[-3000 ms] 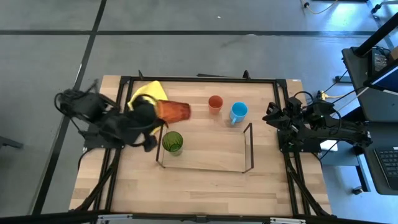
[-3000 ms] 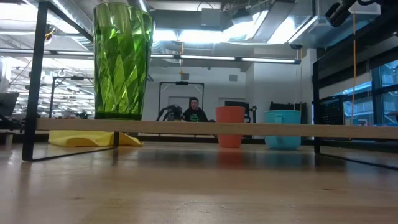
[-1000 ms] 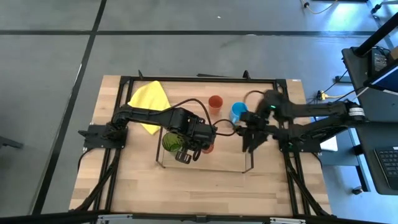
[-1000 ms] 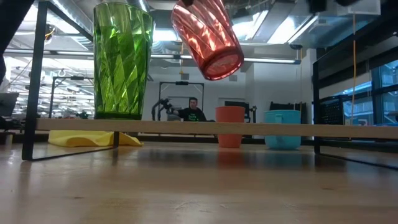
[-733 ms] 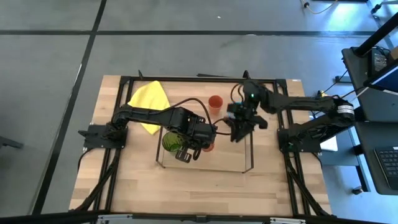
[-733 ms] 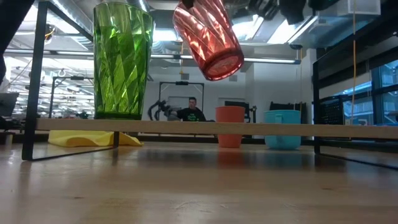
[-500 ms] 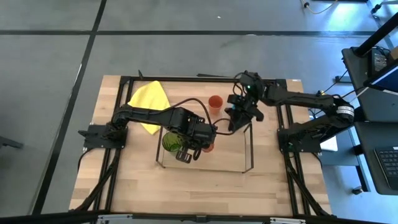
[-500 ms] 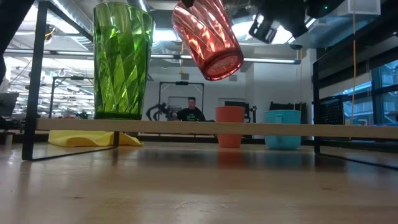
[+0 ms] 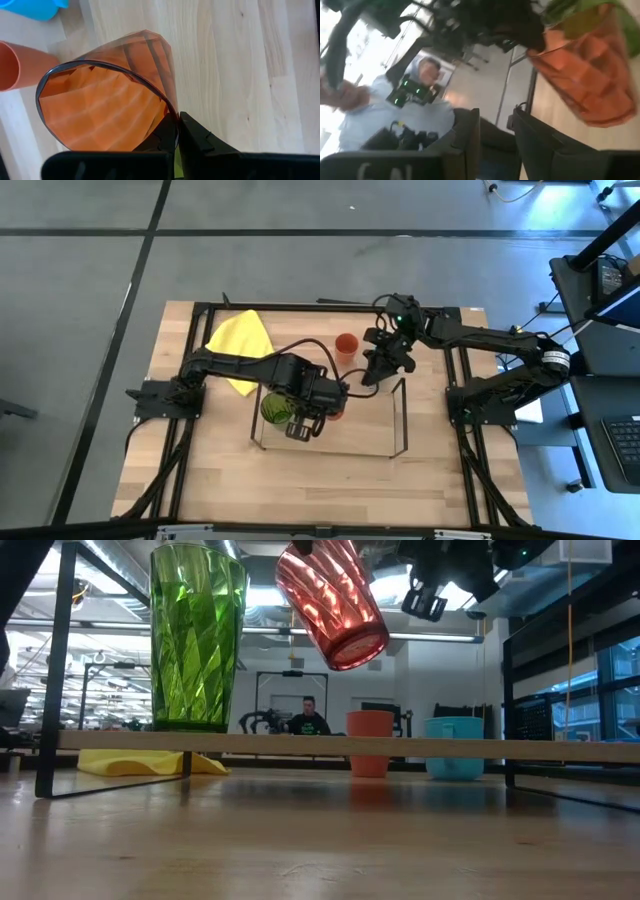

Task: Stack small to large cups/mugs on shelf
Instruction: Put the red cup on the shelf

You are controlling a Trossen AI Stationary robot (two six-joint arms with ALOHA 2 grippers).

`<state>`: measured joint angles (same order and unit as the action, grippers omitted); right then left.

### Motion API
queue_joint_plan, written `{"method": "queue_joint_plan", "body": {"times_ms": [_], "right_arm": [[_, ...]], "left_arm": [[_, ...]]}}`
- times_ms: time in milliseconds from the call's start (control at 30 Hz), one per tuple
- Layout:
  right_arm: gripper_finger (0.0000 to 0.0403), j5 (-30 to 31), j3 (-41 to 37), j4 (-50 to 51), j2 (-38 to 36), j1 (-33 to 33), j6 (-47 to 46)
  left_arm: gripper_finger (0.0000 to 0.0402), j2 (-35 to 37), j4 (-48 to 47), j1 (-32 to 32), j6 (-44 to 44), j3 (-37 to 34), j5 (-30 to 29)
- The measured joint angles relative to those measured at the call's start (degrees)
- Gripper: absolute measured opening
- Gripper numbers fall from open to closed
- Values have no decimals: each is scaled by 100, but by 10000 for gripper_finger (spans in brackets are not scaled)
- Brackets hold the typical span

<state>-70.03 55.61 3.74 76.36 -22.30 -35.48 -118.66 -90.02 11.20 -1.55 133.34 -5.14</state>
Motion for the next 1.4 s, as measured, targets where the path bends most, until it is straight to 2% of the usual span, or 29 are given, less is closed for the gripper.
{"method": "queue_joint_plan", "body": {"times_ms": [100, 167, 400, 533, 667, 733, 800, 933, 1067, 1400], "right_arm": [[120, 309, 0, 0, 0, 2, -106], [120, 481, 0, -38, 0, 32, 200], [120, 513, 0, -709, 0, 64, 1395], [120, 1169, 0, -777, 0, -23, 2507], [119, 2166, 0, -772, 0, -47, 3961], [119, 2527, 0, -779, 0, -47, 4215], [119, 2681, 0, -777, 0, -47, 4078], [120, 2688, 0, -775, 0, -47, 3117], [120, 2691, 0, -772, 0, -47, 2556], [119, 2691, 0, -797, 0, -44, 2529]], "left_arm": [[2, 1, 0, 1, 113, 0, -9], [2, 24, 0, 0, 150, 0, -43], [2, 125, 29, -12, 430, 7, -230], [2, 142, 13, -22, 568, 7, -291], [2, 145, 4, -22, 646, 7, -286], [2, 145, 2, -22, 720, 7, -280], [2, 145, 2, -22, 744, 7, -276], [2, 145, 2, -22, 868, 7, -275], [2, 145, 2, -24, 875, 7, -271], [2, 145, 1, -167, 909, 7, -191]]}}
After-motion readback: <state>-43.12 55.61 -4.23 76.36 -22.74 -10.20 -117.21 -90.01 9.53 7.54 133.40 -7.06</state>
